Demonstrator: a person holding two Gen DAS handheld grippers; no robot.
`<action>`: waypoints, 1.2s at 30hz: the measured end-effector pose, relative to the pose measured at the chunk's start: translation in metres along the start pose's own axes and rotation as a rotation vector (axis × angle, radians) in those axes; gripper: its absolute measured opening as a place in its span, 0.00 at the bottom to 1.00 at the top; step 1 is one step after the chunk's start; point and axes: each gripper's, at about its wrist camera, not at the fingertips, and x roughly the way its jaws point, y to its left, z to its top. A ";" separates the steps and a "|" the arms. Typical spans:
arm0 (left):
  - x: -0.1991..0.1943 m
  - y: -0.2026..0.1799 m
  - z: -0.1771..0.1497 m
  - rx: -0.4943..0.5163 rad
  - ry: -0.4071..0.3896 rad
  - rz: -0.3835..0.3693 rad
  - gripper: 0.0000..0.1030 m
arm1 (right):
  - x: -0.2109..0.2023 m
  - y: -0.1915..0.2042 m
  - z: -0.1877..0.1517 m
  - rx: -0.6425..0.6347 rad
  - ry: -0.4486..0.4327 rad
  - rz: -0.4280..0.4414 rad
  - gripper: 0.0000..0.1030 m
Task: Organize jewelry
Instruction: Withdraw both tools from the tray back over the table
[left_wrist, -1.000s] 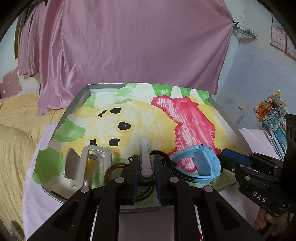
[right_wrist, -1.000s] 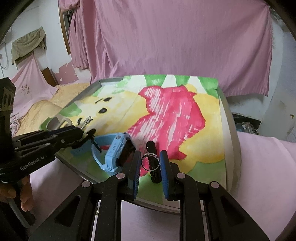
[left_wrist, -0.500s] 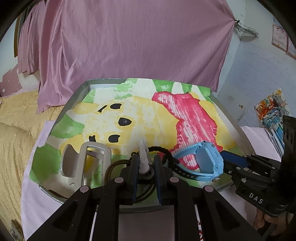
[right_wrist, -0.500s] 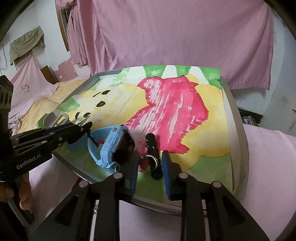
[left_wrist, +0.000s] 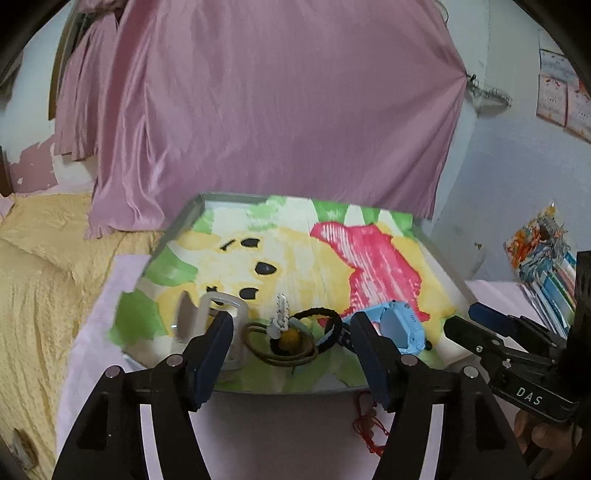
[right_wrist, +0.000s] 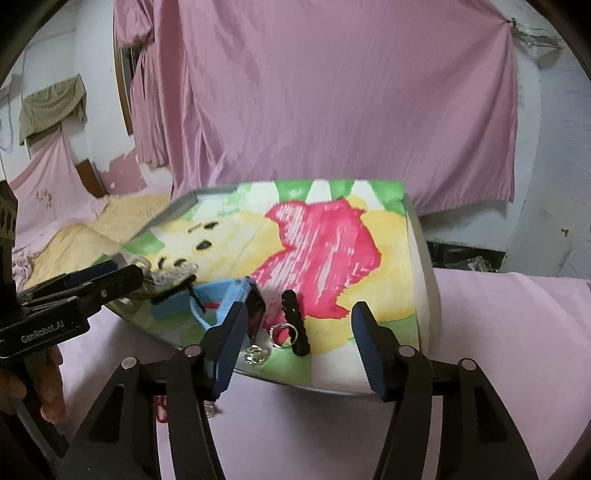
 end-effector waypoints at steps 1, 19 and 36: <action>-0.005 0.001 -0.001 -0.002 -0.009 0.003 0.62 | -0.004 0.000 -0.001 0.005 -0.012 0.002 0.57; -0.090 0.007 -0.040 -0.015 -0.262 0.003 0.99 | -0.087 0.012 -0.047 0.061 -0.217 0.003 0.93; -0.122 0.004 -0.091 0.050 -0.250 0.032 0.99 | -0.137 0.024 -0.091 0.029 -0.316 -0.029 0.95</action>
